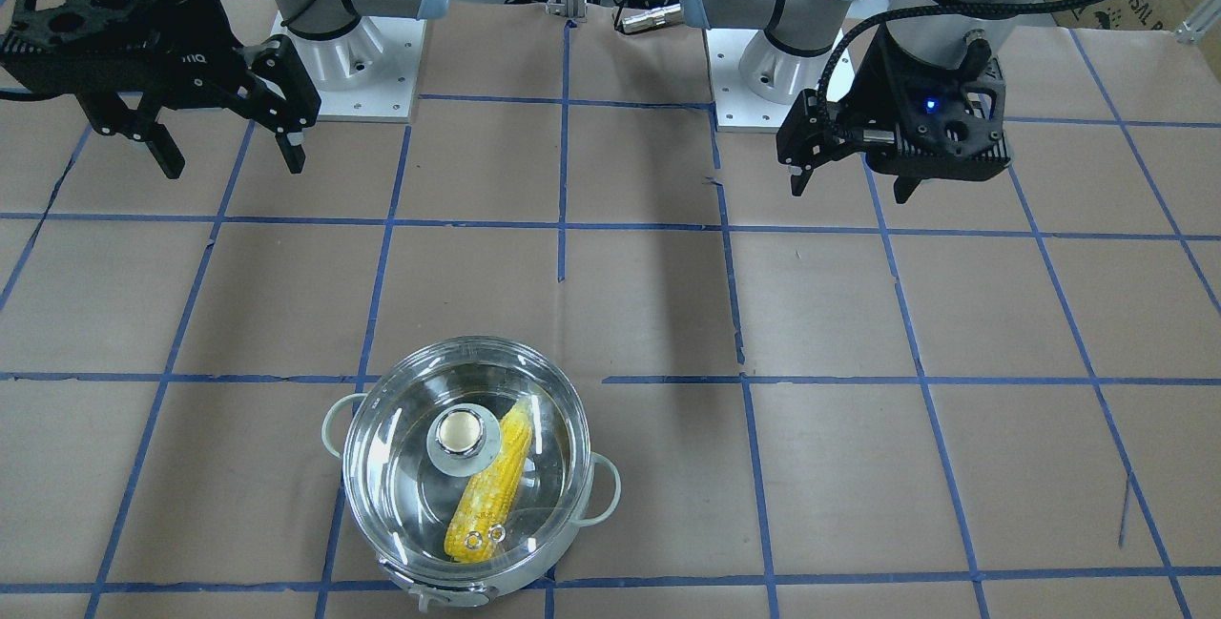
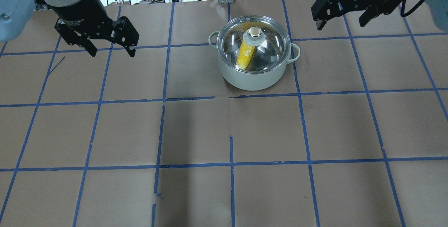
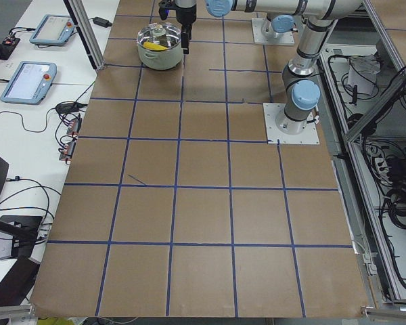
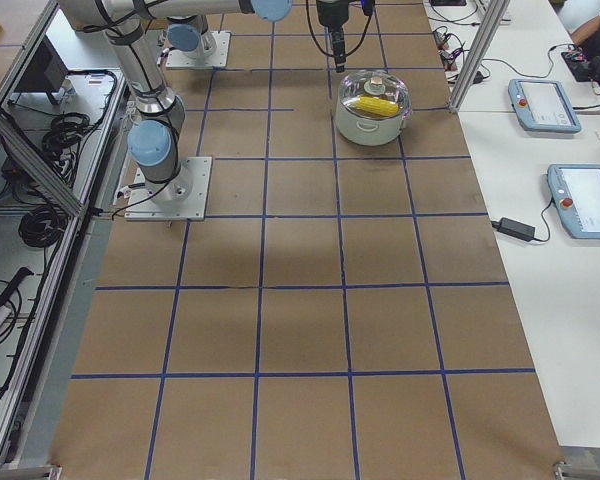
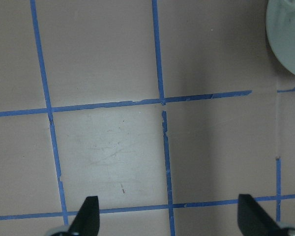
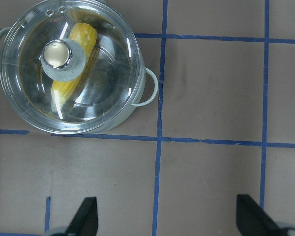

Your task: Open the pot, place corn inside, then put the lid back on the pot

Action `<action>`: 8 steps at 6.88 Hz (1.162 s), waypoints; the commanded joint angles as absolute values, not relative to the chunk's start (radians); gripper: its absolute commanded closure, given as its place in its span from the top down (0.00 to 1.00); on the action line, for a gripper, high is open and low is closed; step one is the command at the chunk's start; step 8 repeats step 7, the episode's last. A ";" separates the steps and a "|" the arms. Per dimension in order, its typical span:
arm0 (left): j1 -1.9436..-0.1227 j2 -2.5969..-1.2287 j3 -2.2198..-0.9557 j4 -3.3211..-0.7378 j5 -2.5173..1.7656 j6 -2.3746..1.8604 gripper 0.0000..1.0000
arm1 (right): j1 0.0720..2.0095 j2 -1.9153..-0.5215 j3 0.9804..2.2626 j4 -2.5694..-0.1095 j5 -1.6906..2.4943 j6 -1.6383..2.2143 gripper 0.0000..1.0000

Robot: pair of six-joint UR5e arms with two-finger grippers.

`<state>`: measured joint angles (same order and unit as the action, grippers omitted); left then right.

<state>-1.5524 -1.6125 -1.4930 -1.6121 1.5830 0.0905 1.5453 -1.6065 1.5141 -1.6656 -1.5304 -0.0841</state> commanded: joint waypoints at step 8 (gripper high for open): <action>-1.552 -1.614 -1.493 -1.611 1.583 0.091 1.00 | 1.586 -1.508 1.448 -1.678 -1.534 -0.092 1.00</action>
